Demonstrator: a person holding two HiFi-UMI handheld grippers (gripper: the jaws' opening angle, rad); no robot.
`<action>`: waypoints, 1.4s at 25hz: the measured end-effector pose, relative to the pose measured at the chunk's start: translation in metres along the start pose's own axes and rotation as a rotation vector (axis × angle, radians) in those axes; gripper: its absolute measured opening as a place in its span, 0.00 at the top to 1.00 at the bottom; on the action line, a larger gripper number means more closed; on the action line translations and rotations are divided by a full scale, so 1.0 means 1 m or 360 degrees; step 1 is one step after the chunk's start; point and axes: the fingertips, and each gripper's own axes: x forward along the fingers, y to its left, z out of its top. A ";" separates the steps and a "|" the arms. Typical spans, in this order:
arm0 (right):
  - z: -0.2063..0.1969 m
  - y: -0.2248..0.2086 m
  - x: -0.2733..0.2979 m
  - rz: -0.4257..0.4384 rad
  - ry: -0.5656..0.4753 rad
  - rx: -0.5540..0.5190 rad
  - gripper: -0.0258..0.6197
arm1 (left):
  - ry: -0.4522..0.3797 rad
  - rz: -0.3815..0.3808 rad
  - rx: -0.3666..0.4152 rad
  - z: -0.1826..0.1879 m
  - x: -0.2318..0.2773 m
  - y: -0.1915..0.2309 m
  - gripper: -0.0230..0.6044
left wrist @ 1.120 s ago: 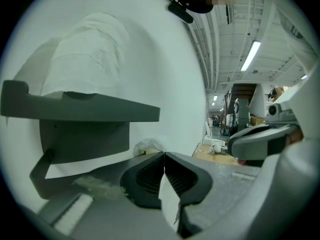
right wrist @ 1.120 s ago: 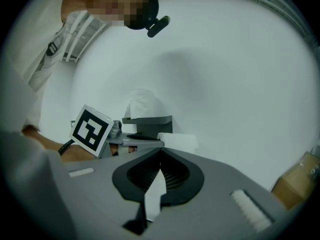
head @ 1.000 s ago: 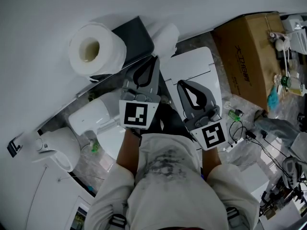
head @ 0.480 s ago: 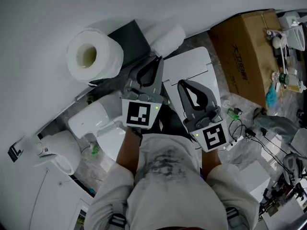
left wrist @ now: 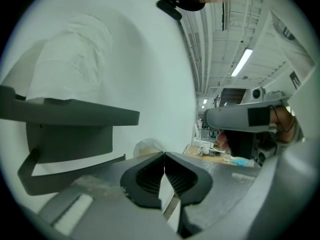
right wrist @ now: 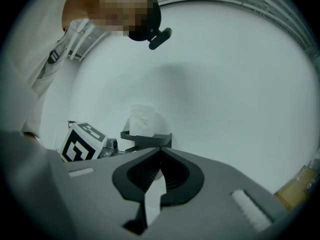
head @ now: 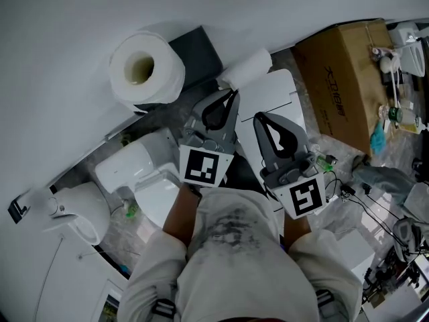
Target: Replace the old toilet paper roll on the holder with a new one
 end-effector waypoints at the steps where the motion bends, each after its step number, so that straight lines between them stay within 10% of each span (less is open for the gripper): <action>1: 0.003 0.003 0.001 0.0008 -0.0004 -0.0006 0.96 | -0.0002 -0.0001 -0.0003 0.000 -0.004 0.000 0.95; 24: 0.057 0.070 0.073 0.0379 -0.0066 -0.0095 0.73 | -0.0041 0.0153 -0.0069 0.003 -0.103 0.027 0.95; 35: 0.079 0.073 0.117 0.0445 -0.0082 -0.0107 0.42 | -0.0041 0.0195 -0.0083 0.003 -0.129 0.036 0.95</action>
